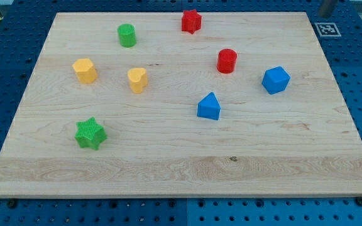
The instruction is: Move you arm to the bottom of the red star
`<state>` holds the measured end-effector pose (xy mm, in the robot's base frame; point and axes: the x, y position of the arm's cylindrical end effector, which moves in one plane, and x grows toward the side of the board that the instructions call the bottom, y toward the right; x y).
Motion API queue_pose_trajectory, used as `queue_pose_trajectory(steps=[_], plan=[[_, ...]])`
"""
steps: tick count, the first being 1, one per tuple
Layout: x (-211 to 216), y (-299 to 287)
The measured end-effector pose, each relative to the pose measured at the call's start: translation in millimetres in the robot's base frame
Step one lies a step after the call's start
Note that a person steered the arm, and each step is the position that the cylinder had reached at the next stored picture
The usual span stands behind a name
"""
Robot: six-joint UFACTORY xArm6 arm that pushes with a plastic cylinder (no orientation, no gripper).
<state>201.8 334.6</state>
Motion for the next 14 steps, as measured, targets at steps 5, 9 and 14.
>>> queue_pose_trajectory(steps=[5, 9, 14], plan=[[22.1, -2.7], [40.4, -12.5], [47.1, -143.2]])
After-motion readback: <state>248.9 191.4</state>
